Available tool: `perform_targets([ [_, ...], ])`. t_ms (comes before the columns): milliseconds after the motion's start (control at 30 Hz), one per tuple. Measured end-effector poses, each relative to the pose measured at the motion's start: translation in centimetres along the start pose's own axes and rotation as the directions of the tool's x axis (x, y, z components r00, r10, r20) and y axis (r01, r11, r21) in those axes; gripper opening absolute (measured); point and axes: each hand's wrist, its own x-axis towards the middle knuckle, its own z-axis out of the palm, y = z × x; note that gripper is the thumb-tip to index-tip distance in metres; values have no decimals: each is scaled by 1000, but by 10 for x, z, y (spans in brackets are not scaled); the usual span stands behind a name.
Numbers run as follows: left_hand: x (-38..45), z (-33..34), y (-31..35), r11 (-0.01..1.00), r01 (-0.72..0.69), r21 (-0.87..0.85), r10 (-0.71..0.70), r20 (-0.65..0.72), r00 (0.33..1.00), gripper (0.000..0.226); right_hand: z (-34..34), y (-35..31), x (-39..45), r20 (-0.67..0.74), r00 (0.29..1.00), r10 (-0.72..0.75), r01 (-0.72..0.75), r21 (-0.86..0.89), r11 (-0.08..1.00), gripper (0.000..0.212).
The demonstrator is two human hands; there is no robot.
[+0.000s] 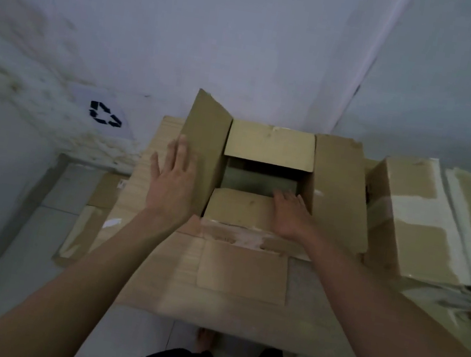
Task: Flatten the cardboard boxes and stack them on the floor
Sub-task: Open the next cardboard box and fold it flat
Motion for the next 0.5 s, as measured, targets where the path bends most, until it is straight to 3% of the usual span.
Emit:
perform_targets([
  [100, -3, 20, -7, 995, -92, 36, 84, 180, 980, 67, -12, -6, 1, -1, 998, 56, -56, 5, 998, 64],
  [167, -3, 33, -10, 983, -40, -181, 82, 230, 970, 55, -24, -11, -4, -187, 982, 39, -36, 17, 999, 48],
  [233, 0, 39, -12, 894, 60, -444, 60, 251, 966, 48, -37, -16, -15, -449, 893, 26, 46, 147, 988, 29],
  [300, 1, 41, -12, 815, 125, -566, 25, 250, 968, 41, -52, -21, -28, -521, 853, 34, 109, 240, 965, 46],
  [333, 4, 42, -10, 794, 146, -590, 12, 256, 967, 40, -60, -22, -34, -446, 895, 29, 103, 270, 957, 51],
  [400, 9, 42, -6, 765, 215, -607, -14, 318, 948, 45, -70, -22, -49, -151, 988, 9, 44, 344, 938, 46],
  [500, 18, 49, 0, 810, 273, -519, -19, 442, 897, 65, -62, -17, -64, 218, 974, -59, -20, 342, 939, 36],
])
